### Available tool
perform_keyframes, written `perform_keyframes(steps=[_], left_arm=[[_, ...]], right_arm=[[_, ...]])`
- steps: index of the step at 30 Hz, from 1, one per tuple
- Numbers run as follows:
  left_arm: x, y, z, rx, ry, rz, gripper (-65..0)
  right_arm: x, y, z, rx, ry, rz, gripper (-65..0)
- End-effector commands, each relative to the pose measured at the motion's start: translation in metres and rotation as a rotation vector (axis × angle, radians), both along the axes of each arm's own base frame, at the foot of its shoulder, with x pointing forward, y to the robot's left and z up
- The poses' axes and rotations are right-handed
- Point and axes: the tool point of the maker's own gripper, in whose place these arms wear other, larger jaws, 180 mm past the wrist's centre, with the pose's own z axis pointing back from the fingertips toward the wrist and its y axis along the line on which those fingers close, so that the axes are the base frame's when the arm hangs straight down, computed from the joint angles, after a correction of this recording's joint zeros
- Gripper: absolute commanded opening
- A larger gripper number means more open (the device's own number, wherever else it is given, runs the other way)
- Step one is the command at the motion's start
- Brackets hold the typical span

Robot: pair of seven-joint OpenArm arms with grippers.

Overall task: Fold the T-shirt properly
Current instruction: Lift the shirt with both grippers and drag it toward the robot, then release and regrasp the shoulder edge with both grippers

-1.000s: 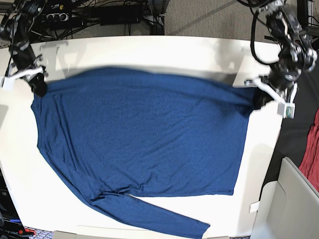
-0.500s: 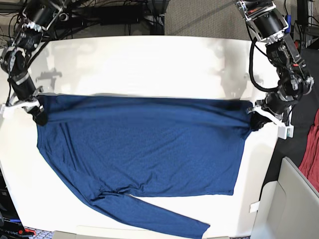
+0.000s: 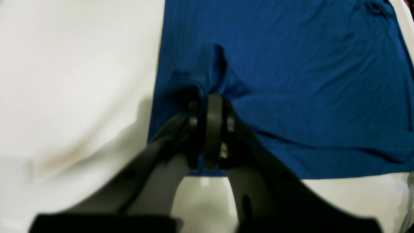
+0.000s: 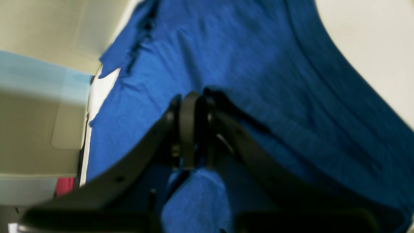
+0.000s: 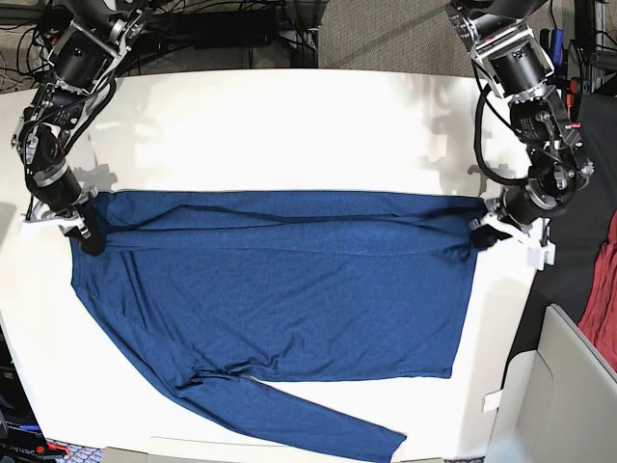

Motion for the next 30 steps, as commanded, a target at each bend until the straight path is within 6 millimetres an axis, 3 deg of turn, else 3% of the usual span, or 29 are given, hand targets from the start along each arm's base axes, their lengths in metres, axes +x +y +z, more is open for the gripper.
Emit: perform_keyframes(steps=[1,4,7,13,21,24,27,30], left_arm=[[0.010,0.007,0.016,0.008,-0.040,0.002,-58.5],[0.006,0.007,0.013,0.004,-0.014,0.003,-50.1],[0.005,0.013,0.012,-0.008,0.004,0.054,-44.6],[-0.001,0.018,0.029,0.042,-0.035,0.061,-43.9],[-0.026,0.017,0.046,0.139,-0.073,0.032,-40.9],[-0.035,0.013,0.052,0.167,-0.075,0.014,-40.8],[-0.041,0.011,0.055,0.185,-0.074,0.001,-40.8],[-0.045,0.007,0.050,0.182,-0.049,-0.013,-40.8]], right_arm=[[0.010,-0.011,0.024,-0.014,-0.073,-0.021,-53.9],[0.007,-0.016,0.018,0.009,-0.035,-0.054,-48.2],[0.001,-0.017,0.016,0.042,-0.037,-0.064,-47.3],[-0.010,-0.015,0.015,0.083,-0.049,-0.062,-47.2],[-0.037,-0.011,0.024,0.088,-0.074,-0.040,-47.1],[-0.045,-0.013,0.038,0.030,-0.097,-0.032,-47.1],[-0.047,-0.016,0.066,-0.114,-0.128,-0.001,-47.1],[-0.048,-0.017,0.079,-0.213,-0.126,0.013,-47.3]])
